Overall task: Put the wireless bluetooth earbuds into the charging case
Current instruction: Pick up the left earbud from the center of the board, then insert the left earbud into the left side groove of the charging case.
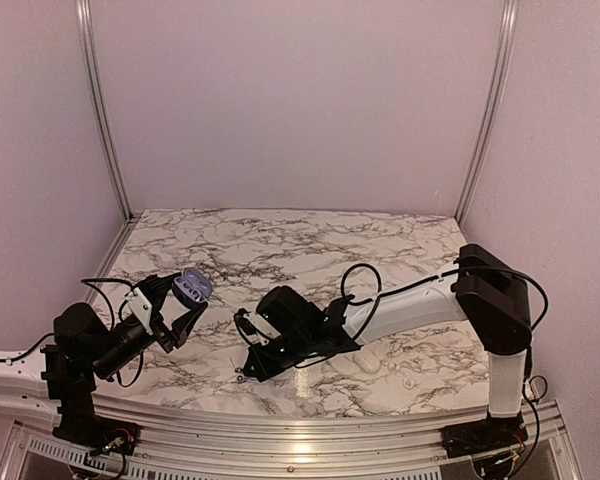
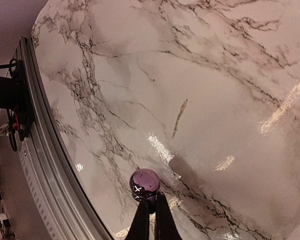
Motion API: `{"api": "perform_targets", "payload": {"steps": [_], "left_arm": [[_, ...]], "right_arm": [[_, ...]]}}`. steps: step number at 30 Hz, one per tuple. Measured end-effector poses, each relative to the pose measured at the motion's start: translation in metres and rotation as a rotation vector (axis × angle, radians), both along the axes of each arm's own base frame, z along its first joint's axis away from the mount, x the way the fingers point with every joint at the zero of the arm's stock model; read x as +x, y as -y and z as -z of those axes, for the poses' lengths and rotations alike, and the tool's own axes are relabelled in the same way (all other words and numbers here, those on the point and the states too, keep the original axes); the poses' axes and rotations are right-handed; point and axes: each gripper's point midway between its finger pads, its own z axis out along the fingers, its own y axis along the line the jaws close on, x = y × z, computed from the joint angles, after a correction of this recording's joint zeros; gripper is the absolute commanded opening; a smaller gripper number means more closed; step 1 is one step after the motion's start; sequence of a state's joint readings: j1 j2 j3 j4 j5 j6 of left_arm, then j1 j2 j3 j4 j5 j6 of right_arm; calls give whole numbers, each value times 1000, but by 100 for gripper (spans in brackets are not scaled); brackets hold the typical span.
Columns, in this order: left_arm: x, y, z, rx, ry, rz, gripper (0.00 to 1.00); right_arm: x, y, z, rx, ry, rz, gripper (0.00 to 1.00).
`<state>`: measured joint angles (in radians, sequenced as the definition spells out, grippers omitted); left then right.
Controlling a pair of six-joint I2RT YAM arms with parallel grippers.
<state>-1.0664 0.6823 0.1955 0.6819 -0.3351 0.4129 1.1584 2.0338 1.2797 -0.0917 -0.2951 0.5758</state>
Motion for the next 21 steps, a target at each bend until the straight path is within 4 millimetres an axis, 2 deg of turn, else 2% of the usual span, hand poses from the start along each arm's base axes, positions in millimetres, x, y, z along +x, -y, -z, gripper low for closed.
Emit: {"api": "perform_targets", "payload": {"steps": [5, 9, 11, 18, 21], "left_arm": [[0, 0, 0, 2, 2, -3, 24], [-1, 1, 0, 6, 4, 8, 24], [-3, 5, 3, 17, 4, 29, 24], [-11, 22, 16, 80, -3, 120, 23], [-16, 28, 22, 111, 2, 162, 23]], "right_arm": [[1, -1, -1, 4, 9, -4, 0], [6, 9, -9, -29, 71, -2, 0], [11, 16, -27, -32, 121, 7, 0], [25, 50, -118, 30, 316, 87, 0], [29, 65, -136, 20, 359, 119, 0]]}}
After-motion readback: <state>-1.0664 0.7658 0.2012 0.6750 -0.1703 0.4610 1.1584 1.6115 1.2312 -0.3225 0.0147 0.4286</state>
